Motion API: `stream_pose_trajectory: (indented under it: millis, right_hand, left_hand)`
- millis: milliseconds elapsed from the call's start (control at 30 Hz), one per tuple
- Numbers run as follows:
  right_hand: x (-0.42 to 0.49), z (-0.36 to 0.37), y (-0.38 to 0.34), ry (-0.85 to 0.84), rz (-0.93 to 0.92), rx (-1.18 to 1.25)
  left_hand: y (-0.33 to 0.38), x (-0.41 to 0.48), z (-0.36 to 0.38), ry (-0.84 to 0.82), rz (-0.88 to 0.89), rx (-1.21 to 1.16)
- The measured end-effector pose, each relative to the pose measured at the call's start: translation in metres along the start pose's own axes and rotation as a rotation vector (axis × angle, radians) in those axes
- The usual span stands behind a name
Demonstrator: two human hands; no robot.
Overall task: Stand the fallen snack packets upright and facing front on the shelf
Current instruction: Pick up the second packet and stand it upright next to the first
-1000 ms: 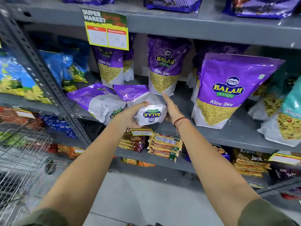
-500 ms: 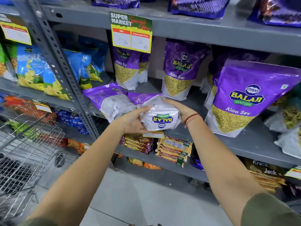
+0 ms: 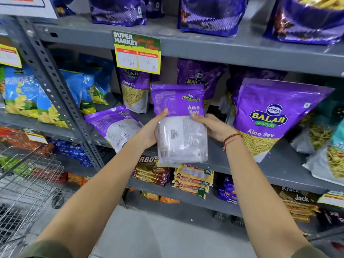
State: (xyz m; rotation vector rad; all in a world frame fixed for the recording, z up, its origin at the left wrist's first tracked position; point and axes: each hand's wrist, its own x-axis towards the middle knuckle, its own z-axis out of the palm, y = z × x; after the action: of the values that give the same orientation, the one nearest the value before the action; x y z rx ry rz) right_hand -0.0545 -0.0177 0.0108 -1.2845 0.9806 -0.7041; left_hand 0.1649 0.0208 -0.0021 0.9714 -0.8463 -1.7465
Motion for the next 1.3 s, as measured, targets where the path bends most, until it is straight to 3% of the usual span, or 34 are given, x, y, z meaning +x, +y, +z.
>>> stream_pose_trajectory:
  millis: [133,467,767,900,1000,1100,1133,1300]
  right_hand:
    - [0.007,0.002,-0.001,0.069,-0.127,-0.048]
    - [0.013,-0.009,-0.044,0.417,-0.563,0.348]
    - [0.019,-0.002,-0.070,0.538,-0.613,0.293]
    - [0.017,-0.007,-0.065,0.546,-0.593,0.286]
    - [0.015,-0.011,-0.040,0.535,-0.522,0.328]
    - [0.015,-0.010,-0.022,0.465,-0.438,0.283]
    - [0.016,-0.009,-0.013,0.450,-0.411,0.255]
    - [0.016,0.005,0.023,0.417,-0.322,0.187]
  left_hand:
    - [0.010,0.012,0.002,0.095,0.174,0.117]
    - [0.071,0.024,0.022,0.172,0.553,0.420]
    - [0.086,0.036,0.011,0.183,0.529,0.301]
    - [0.081,0.035,0.010,0.198,0.546,0.395]
    - [0.058,0.028,0.005,0.310,0.568,0.448]
    - [0.016,0.012,0.010,0.625,0.685,0.500]
    - [-0.007,0.006,0.014,0.663,0.725,0.553]
    - [-0.104,-0.012,0.040,0.585,0.583,0.775]
